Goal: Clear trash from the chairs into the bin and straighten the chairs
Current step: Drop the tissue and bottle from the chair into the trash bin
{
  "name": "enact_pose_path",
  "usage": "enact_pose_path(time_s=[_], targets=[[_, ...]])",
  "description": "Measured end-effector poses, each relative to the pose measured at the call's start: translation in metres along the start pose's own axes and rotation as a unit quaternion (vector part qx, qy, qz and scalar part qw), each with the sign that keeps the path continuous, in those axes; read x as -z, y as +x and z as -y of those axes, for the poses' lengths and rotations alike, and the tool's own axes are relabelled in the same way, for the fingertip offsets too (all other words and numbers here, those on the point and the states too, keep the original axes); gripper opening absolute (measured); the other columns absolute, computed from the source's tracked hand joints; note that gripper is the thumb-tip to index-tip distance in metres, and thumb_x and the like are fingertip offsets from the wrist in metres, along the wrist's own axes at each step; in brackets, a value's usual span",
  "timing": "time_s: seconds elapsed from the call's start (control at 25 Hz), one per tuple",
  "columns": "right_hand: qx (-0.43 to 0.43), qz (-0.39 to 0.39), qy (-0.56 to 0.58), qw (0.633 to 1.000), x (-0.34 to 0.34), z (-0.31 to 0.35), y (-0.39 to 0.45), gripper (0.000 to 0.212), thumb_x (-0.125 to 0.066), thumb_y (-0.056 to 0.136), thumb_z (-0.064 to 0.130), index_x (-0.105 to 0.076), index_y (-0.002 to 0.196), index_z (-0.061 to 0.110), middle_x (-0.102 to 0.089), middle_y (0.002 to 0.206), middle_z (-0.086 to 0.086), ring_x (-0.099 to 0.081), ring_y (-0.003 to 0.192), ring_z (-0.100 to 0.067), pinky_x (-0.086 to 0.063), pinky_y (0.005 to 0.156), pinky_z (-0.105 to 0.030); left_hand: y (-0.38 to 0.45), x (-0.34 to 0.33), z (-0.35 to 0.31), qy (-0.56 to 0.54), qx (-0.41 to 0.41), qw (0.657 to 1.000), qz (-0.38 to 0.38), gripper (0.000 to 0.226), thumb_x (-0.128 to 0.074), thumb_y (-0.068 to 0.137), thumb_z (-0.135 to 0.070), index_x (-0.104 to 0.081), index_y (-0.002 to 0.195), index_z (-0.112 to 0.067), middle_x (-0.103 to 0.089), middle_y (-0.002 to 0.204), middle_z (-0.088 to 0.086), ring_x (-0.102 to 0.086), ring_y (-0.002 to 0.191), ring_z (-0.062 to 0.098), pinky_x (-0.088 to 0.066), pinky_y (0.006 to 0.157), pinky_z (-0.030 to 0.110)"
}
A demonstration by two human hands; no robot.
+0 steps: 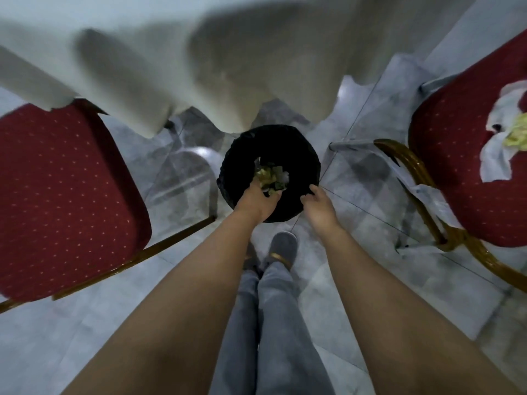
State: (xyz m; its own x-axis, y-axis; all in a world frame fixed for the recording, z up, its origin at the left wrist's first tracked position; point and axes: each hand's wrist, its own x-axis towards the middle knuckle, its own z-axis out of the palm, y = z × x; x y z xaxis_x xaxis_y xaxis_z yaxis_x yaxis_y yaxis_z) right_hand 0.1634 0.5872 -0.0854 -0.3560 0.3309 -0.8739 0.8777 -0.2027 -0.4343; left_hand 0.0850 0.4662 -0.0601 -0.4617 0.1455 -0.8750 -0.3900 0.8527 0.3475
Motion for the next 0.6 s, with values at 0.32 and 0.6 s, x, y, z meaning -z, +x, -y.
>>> enact_pose_path(time_s=[0.32, 0.6], targets=[[0.111, -0.155, -0.245, 0.951, 0.059, -0.009, -0.061, 0.062, -0.041, 0.101, 0.045, -0.027, 0.154, 0.015, -0.030, 0.159, -0.006, -0.027, 0.145, -0.027, -0.024, 0.117, -0.041, -0.041, -0.013, -0.042, 0.219, -0.109, 0.969, -0.034, 0.070, -0.037, 0.100, -0.050, -0.017, 0.155, -0.010, -0.023, 0.160, 0.013, -0.017, 0.148, 0.032, -0.019, 0.119, 0.048], [0.112, -0.289, -0.268, 0.912, 0.171, 0.000, -0.075, 0.071, -0.036, 0.098, 0.056, -0.017, 0.156, 0.020, -0.014, 0.165, -0.001, -0.012, 0.151, -0.022, -0.014, 0.120, -0.044, -0.071, -0.069, -0.143, 0.264, -0.197, 0.943, -0.034, 0.070, -0.036, 0.100, -0.051, -0.018, 0.154, -0.008, -0.021, 0.160, 0.015, -0.017, 0.148, 0.032, -0.016, 0.120, 0.047]])
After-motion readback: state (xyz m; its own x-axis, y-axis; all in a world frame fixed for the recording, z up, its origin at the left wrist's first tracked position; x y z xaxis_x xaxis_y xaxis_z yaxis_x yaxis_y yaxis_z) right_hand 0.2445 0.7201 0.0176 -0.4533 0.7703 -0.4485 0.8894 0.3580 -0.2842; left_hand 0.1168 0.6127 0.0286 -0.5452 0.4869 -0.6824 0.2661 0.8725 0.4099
